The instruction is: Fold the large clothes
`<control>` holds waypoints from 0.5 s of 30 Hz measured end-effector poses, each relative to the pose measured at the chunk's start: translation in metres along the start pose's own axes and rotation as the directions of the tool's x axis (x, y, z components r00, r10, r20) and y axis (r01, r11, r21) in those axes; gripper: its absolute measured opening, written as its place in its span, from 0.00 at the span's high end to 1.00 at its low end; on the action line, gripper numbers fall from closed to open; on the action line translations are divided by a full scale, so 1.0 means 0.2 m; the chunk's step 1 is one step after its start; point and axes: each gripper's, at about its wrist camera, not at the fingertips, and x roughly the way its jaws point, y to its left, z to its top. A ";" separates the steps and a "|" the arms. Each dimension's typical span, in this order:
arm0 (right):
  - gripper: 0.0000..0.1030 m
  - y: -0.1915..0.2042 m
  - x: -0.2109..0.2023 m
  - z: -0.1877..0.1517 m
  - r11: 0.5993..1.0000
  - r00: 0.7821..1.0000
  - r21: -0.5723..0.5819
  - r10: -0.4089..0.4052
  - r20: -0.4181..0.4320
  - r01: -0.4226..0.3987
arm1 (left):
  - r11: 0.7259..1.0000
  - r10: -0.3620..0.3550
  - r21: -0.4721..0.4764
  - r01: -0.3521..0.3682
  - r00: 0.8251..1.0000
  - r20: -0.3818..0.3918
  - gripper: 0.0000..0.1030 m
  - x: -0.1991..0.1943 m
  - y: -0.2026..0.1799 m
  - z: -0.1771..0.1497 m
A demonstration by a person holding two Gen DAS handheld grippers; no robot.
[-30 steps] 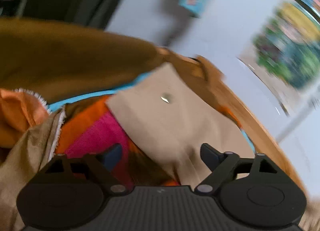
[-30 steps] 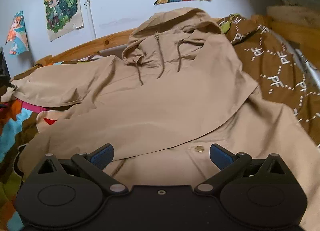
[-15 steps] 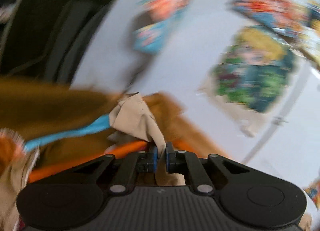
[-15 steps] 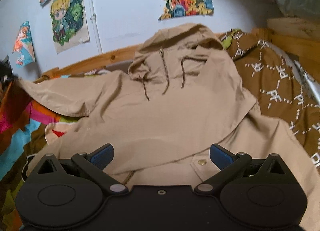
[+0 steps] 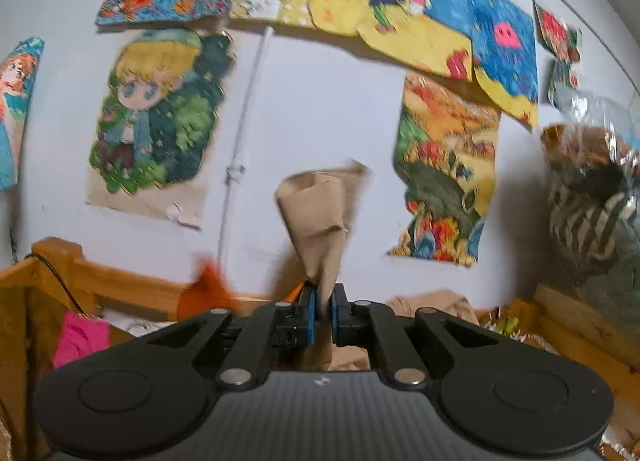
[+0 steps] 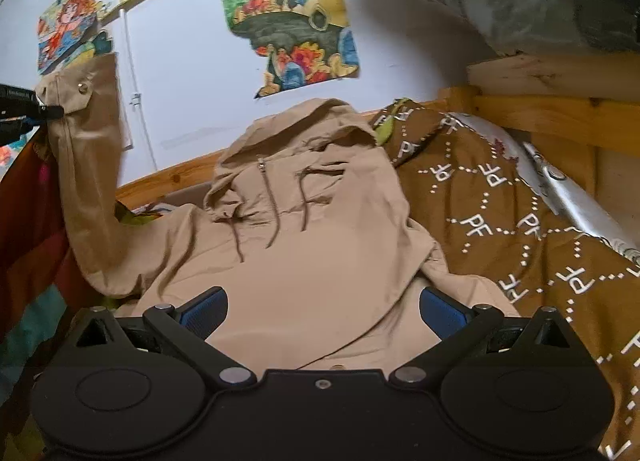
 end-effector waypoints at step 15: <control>0.01 0.04 0.06 -0.08 0.999 0.998 -0.033 0.015 -0.062 -0.017 | 0.858 0.511 -0.095 -0.504 0.856 0.079 0.94 -0.12 0.67 0.10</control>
